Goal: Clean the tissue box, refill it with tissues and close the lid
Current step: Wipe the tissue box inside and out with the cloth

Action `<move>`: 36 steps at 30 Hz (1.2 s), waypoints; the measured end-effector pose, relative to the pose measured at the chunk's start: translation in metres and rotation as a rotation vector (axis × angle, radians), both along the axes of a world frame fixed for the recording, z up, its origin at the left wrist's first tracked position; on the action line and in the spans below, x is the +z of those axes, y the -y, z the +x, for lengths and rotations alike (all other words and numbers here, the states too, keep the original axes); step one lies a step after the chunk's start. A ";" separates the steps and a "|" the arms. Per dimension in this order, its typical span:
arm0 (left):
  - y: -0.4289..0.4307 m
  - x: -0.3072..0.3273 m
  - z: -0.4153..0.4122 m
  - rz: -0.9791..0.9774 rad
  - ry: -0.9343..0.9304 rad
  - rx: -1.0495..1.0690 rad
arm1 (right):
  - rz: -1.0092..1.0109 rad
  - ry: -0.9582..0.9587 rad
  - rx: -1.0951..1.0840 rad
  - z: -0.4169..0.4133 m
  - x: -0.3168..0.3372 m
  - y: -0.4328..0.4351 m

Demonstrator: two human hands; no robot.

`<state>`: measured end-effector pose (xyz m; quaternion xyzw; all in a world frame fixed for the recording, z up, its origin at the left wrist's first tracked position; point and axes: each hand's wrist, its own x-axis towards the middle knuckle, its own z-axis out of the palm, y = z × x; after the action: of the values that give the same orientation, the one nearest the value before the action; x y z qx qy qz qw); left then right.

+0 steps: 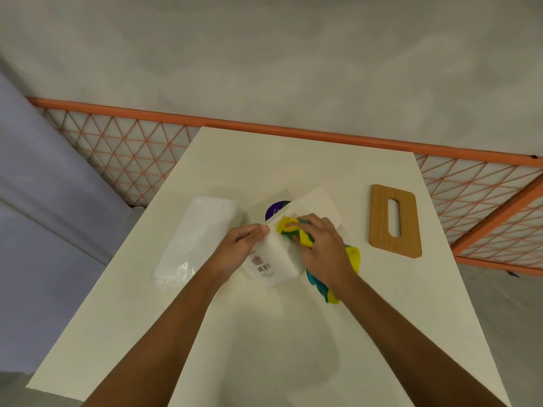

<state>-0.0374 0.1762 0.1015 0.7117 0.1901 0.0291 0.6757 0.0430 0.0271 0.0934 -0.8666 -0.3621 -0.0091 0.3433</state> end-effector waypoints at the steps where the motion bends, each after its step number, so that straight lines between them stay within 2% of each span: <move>1: -0.001 0.000 0.000 -0.005 0.004 -0.001 | -0.004 -0.001 -0.034 0.003 0.002 -0.007; 3: -0.005 0.001 0.002 -0.011 0.012 0.003 | 0.007 0.030 -0.048 -0.002 0.006 -0.020; 8: -0.012 0.005 0.006 -0.047 0.049 0.044 | 0.079 0.193 0.068 -0.023 0.000 -0.016; 13: -0.010 0.008 0.011 -0.138 0.021 0.052 | 0.090 0.135 -0.020 -0.010 0.014 -0.031; 18: -0.005 0.009 0.020 -0.113 -0.025 0.078 | 0.026 0.072 -0.215 0.005 0.012 -0.037; 22: -0.011 0.007 0.023 -0.126 -0.007 0.045 | 0.084 0.176 -0.087 -0.015 0.013 -0.039; 24: -0.013 0.005 0.023 -0.118 -0.007 0.031 | 0.048 0.138 -0.089 -0.012 0.013 -0.033; 28: -0.015 0.001 0.023 -0.003 0.011 0.031 | 0.012 0.121 -0.232 -0.003 0.007 -0.023; 32: -0.021 -0.002 0.026 0.127 0.059 0.088 | 0.093 0.228 -0.105 -0.029 0.001 -0.020; 36: -0.021 -0.007 0.027 0.195 0.037 0.082 | 0.074 0.189 -0.053 -0.036 -0.018 -0.001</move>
<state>-0.0101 0.1968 0.0943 0.7651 0.2026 0.0882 0.6048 0.0074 0.0284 0.0758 -0.8578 -0.3693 -0.1135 0.3390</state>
